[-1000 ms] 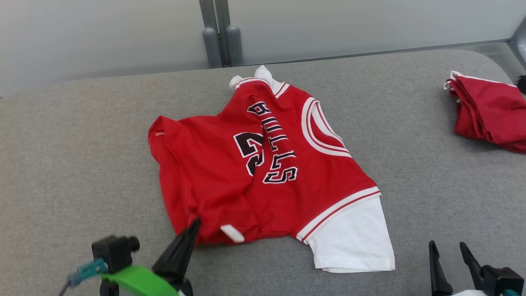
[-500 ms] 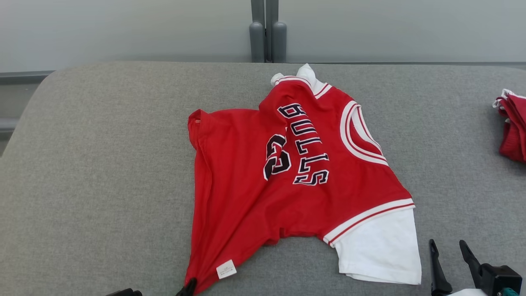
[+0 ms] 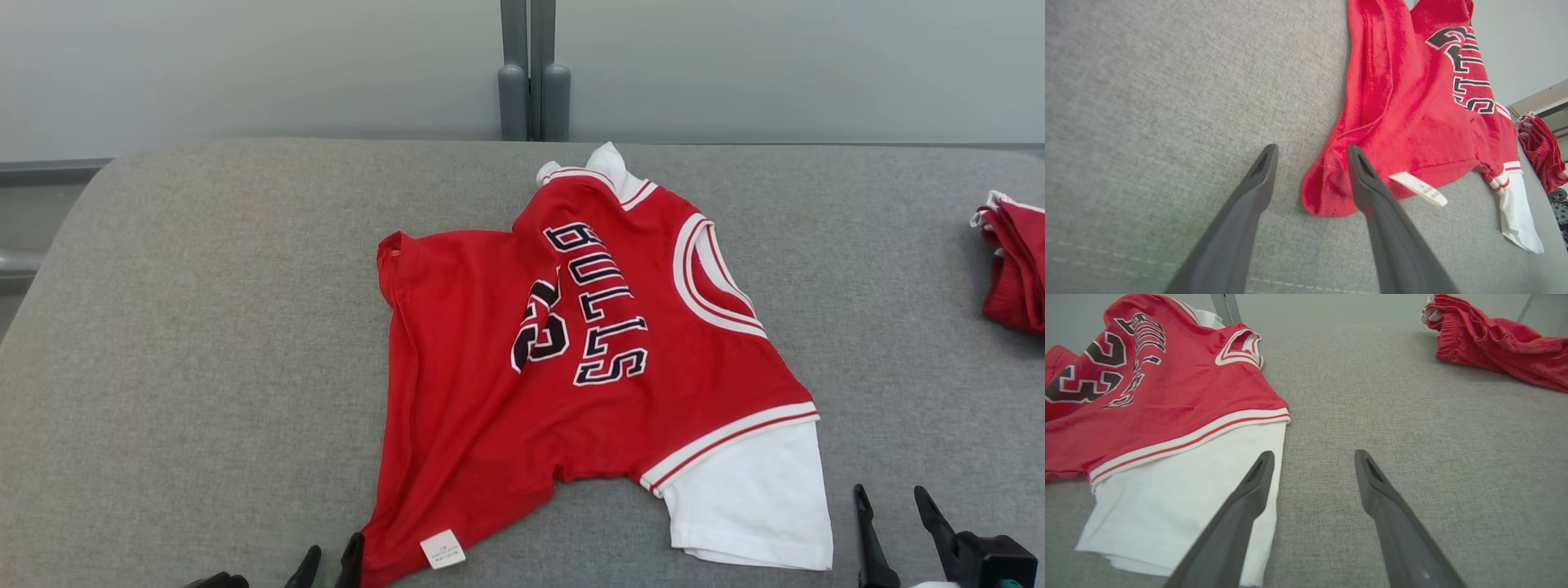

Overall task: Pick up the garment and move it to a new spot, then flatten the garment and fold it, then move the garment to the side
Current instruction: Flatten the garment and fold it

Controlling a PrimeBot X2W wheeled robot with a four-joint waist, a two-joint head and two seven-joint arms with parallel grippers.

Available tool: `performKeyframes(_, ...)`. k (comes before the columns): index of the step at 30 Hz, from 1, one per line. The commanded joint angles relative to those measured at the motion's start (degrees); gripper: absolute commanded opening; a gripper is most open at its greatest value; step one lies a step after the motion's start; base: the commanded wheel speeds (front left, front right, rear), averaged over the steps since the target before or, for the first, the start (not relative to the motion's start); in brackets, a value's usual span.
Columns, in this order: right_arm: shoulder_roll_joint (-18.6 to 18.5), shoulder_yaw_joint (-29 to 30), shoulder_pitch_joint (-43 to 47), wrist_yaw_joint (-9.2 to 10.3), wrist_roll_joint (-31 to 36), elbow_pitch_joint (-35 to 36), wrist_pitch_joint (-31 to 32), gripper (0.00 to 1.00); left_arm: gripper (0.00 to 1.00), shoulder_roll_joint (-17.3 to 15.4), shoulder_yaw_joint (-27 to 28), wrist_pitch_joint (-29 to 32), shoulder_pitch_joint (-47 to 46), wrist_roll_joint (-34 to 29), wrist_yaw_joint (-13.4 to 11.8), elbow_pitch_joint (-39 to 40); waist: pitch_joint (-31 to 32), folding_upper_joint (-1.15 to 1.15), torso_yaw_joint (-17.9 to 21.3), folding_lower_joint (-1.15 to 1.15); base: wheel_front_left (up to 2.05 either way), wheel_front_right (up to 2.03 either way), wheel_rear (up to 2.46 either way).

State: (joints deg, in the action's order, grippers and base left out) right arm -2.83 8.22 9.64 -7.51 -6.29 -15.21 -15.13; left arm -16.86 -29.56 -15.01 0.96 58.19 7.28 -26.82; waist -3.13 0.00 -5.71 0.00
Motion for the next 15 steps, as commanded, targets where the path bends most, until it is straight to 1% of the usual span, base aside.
performKeyframes(1, -0.1, 0.4, 0.9, 0.04, 0.7, 0.4, 0.0, 1.0, 1.0, 0.5, 2.0, -0.2, 1.9, -2.5, -0.1, 1.0, 1.3, 0.0, 0.4, 0.0, 0.0, 0.0, 0.0)
performKeyframes(4, -0.1, 1.2, 1.5, 0.04, 1.4, 1.4, 0.0, 1.0, 1.0, 1.7, 7.8, -0.2, 4.4, -9.0, -1.6, 5.3, 2.8, 0.0, 0.6, 0.0, 0.0, 0.0, 0.0)
performKeyframes(7, -0.2, 2.5, 1.7, 0.04, 2.1, 3.1, 0.0, 1.0, 1.0, 3.6, 13.1, -0.2, 7.7, -16.7, -3.1, 11.1, 3.9, 0.0, 0.8, 0.0, 0.0, 0.0, 0.0)
performKeyframes(9, -0.5, 3.4, 1.3, 0.04, 2.4, 4.5, 0.0, 1.0, 1.0, 4.9, 16.4, -0.2, 9.2, -21.3, -3.7, 14.6, 4.4, 0.0, 0.9, 0.0, 0.0, 0.0, 0.0)
performKeyframes(13, -1.0, 5.5, 0.5, 0.04, 2.9, 6.9, 0.0, 1.0, 1.0, 7.3, 22.2, -0.2, 10.8, -29.5, -3.9, 19.2, 5.4, 0.0, 0.8, 0.0, 0.0, 0.0, 0.0)
performKeyframes(15, -1.2, 6.2, 0.1, 0.04, 3.6, 7.7, 0.0, 1.0, 1.0, 8.6, 24.1, -0.2, 10.8, -33.0, -3.6, 20.0, 5.7, 0.0, 0.7, 0.0, 0.0, 0.0, 0.0)
